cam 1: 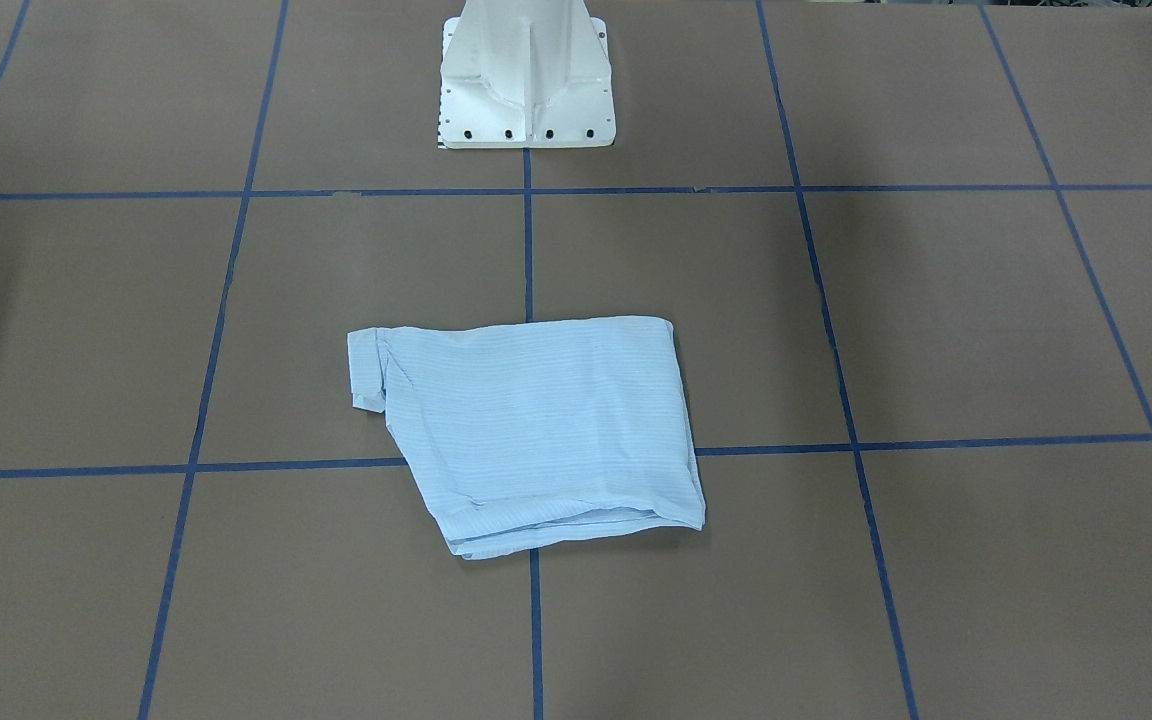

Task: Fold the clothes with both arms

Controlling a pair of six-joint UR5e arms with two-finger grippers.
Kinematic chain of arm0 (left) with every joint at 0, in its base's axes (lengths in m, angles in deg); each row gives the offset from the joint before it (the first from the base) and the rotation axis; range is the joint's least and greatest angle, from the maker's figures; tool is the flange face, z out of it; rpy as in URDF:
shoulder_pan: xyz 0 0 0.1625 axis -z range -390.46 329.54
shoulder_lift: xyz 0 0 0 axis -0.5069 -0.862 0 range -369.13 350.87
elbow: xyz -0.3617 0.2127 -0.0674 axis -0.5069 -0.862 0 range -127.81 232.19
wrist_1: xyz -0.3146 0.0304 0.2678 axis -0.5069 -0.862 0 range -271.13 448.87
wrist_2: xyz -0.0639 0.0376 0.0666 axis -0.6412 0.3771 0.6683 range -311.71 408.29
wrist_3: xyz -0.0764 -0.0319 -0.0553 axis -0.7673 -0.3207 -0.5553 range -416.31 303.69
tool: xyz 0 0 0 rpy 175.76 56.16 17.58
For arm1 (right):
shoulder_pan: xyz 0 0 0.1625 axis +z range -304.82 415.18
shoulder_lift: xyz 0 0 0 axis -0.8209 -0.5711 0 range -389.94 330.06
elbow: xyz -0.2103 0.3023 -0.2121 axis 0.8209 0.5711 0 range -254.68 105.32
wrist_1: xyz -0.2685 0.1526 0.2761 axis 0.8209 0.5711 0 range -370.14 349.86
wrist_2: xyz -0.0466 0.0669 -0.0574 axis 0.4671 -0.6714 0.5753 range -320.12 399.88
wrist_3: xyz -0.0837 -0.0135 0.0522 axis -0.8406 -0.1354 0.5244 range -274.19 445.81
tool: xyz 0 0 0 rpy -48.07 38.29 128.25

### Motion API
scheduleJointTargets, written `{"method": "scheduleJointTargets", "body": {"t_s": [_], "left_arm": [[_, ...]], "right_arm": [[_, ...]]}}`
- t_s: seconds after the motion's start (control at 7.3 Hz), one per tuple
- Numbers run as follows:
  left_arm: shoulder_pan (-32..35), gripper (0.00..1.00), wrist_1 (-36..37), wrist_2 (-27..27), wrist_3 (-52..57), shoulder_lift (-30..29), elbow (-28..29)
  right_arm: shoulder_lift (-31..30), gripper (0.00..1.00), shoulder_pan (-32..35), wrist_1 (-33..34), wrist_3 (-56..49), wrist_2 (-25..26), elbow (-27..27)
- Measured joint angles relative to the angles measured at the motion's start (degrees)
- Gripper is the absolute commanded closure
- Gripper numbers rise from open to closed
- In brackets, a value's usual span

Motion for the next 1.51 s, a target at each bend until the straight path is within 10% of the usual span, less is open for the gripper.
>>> {"method": "scheduleJointTargets", "body": {"t_s": [1.51], "left_arm": [[0.31,0.0,-0.42,-0.37,-0.01,6.19,-6.41]], "right_arm": [[-2.55,0.0,-4.26,-0.76,0.24,-1.24,-0.12]]}}
